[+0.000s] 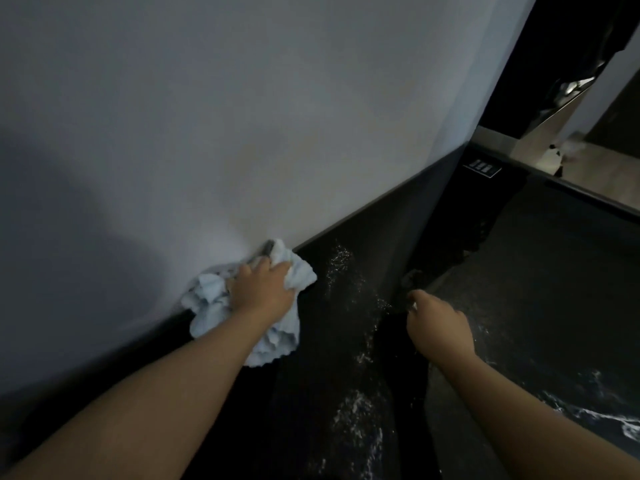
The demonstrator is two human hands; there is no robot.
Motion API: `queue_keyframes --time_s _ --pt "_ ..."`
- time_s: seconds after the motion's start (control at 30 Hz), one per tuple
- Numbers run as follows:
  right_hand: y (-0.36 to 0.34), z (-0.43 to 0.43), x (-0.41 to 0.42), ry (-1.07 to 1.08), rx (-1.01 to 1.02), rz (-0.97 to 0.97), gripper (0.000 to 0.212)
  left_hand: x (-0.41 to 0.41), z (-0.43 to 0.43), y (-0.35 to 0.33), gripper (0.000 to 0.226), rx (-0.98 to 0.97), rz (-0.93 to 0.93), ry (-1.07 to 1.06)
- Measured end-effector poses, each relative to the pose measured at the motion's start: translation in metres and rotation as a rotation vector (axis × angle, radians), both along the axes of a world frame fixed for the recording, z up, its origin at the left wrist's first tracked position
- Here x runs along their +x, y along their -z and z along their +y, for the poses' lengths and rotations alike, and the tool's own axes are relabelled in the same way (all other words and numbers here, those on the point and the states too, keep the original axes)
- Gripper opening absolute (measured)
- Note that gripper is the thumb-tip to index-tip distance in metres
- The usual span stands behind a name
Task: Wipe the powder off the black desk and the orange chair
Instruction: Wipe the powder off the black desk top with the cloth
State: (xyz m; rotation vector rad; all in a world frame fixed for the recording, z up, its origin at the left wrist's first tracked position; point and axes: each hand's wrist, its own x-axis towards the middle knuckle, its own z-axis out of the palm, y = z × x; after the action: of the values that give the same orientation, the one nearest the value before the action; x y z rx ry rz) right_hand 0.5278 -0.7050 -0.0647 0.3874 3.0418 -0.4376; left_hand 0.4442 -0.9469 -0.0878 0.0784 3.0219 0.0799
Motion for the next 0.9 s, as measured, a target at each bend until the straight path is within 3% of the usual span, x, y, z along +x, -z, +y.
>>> queue_keyframes --time_s 0.07,0.17,0.2,0.27,0.37,0.53,0.67,0.8,0.9 --pt "0.000 0.005 -0.017 0.010 0.013 -0.008 0.033 0.016 0.020 0.007 0.046 0.002 0.034 0.098" --pt "0.002 0.012 -0.039 0.018 -0.023 -0.137 0.038 0.034 0.038 0.012 0.047 0.094 0.043 0.471" --pt "0.003 0.013 -0.042 0.028 -0.046 -0.194 0.040 0.025 0.035 0.007 0.047 0.151 0.027 0.508" --pt "0.007 0.015 -0.047 0.019 -0.026 -0.241 0.040 -0.006 0.019 -0.002 0.048 0.196 0.085 0.383" --pt "0.012 0.015 -0.047 -0.027 0.051 -0.259 0.039 -0.045 0.007 -0.010 0.050 0.097 0.155 0.117" --pt "0.016 0.015 -0.049 -0.054 0.065 -0.273 0.042 -0.030 0.066 0.008 0.047 0.001 0.039 0.156" --pt "0.017 0.019 -0.044 -0.074 0.040 -0.280 0.052 0.000 0.088 0.009 0.042 0.185 -0.013 0.500" --pt "0.018 0.020 -0.042 -0.087 0.009 -0.290 0.055 -0.051 0.070 -0.009 0.050 0.189 0.162 0.276" --pt "0.019 0.019 -0.041 -0.080 0.007 -0.280 0.055 -0.089 0.069 -0.015 0.053 0.096 0.056 0.144"
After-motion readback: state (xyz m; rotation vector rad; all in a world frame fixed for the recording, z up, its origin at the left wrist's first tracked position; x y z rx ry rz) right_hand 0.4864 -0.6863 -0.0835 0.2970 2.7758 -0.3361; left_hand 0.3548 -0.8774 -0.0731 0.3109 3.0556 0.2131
